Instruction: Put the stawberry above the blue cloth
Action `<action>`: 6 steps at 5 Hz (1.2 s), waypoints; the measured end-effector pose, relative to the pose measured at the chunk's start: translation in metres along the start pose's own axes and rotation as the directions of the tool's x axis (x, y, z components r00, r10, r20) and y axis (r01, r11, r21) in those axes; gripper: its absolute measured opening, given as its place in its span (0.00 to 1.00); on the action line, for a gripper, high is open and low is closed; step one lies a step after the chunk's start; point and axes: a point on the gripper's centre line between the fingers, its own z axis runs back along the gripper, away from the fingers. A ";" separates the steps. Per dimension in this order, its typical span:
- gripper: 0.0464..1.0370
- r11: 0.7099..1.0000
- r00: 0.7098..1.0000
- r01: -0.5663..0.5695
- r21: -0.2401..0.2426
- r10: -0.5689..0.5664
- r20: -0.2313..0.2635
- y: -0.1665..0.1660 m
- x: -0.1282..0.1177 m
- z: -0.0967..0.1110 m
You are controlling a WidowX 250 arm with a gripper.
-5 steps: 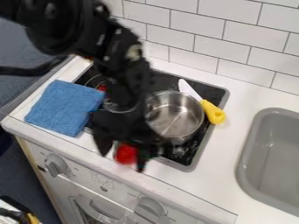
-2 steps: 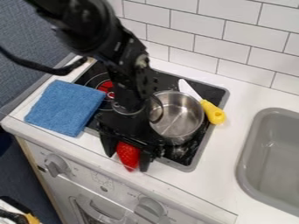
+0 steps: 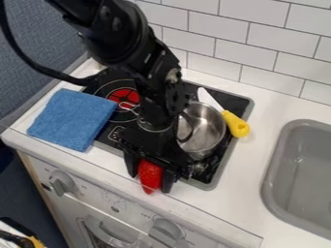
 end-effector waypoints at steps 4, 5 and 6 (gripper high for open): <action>0.76 0.978 0.978 -0.207 0.009 0.206 0.025 0.132 0.002 0.017; 0.76 0.974 0.974 -0.227 0.012 0.227 0.007 0.154 0.006 0.000; 0.76 0.972 0.972 -0.234 0.022 0.233 0.017 0.161 0.014 -0.003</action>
